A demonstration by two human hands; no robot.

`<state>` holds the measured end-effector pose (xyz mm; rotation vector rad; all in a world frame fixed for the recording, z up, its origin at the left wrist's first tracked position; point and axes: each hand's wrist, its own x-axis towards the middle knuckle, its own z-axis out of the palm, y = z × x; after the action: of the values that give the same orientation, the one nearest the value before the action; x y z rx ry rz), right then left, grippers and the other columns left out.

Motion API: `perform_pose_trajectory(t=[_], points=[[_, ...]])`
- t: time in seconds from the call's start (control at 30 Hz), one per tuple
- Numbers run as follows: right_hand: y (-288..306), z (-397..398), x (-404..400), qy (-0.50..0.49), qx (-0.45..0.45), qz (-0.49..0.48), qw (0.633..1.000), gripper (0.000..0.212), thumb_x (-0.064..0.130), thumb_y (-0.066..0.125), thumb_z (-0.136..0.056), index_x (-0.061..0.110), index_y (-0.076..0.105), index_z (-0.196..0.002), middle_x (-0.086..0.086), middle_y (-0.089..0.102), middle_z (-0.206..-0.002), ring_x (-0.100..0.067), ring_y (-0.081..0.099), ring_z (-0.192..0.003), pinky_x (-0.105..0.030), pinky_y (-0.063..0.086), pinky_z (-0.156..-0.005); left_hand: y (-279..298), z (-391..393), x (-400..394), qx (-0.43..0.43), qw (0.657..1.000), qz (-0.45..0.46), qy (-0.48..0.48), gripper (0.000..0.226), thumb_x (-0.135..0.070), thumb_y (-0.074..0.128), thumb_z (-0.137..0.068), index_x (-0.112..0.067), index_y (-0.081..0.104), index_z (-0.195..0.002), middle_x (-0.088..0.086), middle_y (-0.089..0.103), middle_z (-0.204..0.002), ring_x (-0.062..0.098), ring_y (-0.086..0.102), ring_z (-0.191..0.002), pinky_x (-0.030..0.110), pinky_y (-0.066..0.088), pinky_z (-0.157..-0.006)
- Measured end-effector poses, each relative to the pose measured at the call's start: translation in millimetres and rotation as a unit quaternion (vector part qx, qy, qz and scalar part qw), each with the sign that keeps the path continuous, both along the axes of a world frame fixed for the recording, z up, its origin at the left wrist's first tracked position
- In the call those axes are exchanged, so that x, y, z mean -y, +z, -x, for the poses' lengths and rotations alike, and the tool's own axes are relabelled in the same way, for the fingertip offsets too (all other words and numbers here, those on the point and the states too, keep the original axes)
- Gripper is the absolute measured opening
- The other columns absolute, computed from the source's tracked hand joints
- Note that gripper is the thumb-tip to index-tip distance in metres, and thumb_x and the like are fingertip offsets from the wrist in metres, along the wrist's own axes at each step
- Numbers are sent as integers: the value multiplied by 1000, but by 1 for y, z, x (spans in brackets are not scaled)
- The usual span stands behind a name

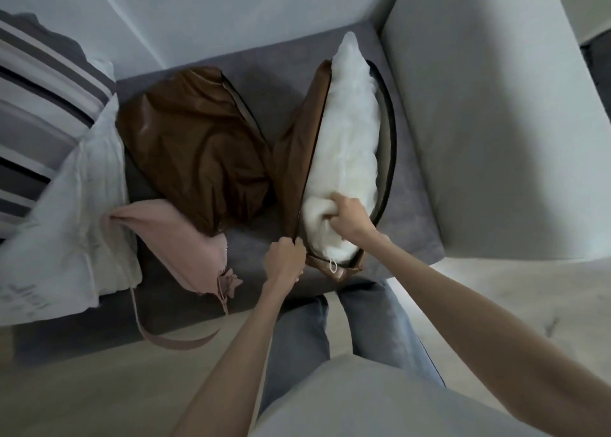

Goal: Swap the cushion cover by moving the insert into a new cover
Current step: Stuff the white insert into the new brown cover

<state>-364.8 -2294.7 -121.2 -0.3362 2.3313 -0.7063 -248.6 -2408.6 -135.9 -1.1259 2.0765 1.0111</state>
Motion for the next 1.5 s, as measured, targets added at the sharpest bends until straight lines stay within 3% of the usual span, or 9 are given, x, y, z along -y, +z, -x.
perform_pose_trajectory(t=[0.17, 0.5, 0.87, 0.97, 1.07, 1.17, 1.23, 1.37, 1.5], points=[[-1, -20, 18, 17, -25, 15, 999, 17, 5, 55, -75, 7, 51, -92, -15, 61, -91, -35, 58, -86, -43, 50, -71, 0, -26, -27, 133, 974, -182, 30, 43, -42, 40, -92, -9, 51, -119, 8, 66, -94, 27, 73, -72, 39, 62, -64], [-41, -74, -1, 231, 68, -198, 950, 93, 38, 78, -68, 5, 26, -137, -16, 42, -133, -34, 39, -127, -44, 42, -99, -10, -54, -37, 206, 953, -215, -50, 39, -38, 39, -94, -8, 62, -102, 6, 62, -71, 24, 71, -62, 39, 62, -68], [-69, -115, -30, 195, 85, -248, 945, 91, 41, 74, -74, 15, 24, -145, -16, 41, -139, -34, 38, -130, -44, 40, -101, -21, -78, -63, 204, 960, -191, -2, 46, -40, 35, -99, -6, 62, -88, 6, 62, -64, 17, 59, -43, 29, 54, -46], [-59, -101, -25, 260, 243, -174, 918, 75, 30, 64, -88, 9, 23, -147, -17, 44, -141, -31, 46, -125, -32, 36, -102, -20, -91, -55, 214, 961, -145, -96, 47, -50, 33, -96, -16, 66, -90, 5, 68, -79, 16, 65, -63, 35, 57, -75], [-35, -42, -33, 129, 362, -41, 922, 30, 9, 59, -87, 13, 64, -116, -12, 67, -114, -19, 64, -93, -25, 53, -82, -20, -77, -26, 179, 973, -56, -131, 65, -49, 43, -89, -11, 35, -142, 11, 61, -124, 31, 61, -111, 39, 48, -95], [-21, -4, -54, -106, 124, 22, 986, 20, 3, 54, -76, 18, 67, -79, -3, 69, -77, -16, 65, -68, -33, 53, -64, -8, -33, -1, 59, 989, 40, -128, 78, -37, 54, -84, -17, 13, -147, 12, 54, -130, 35, 56, -112, 42, 45, -92], [-20, 13, -68, -220, -41, -3, 975, 22, 19, 61, -79, 17, 55, -100, -1, 60, -96, -18, 59, -81, -34, 47, -69, -3, -2, 10, -17, 987, 72, -140, 65, -29, 57, -82, -19, 24, -137, 10, 56, -124, 34, 58, -104, 41, 46, -84], [-31, 59, -67, -271, 60, -64, 958, 73, 46, 61, -80, 14, 30, -138, -10, 40, -134, -34, 52, -113, -43, 48, -88, -2, 59, 26, -80, 971, 142, -173, 49, -25, 55, -86, -19, 32, -129, 11, 64, -109, 35, 61, -93, 36, 40, -70], [-37, 113, -39, -227, 56, -78, 969, 59, 42, 54, -81, 9, 38, -127, -16, 55, -121, -40, 59, -101, -50, 55, -82, -12, 118, 35, -73, 972, 156, -161, 47, -32, 50, -92, -16, 33, -133, 16, 63, -113, 40, 60, -101, 43, 46, -82]])
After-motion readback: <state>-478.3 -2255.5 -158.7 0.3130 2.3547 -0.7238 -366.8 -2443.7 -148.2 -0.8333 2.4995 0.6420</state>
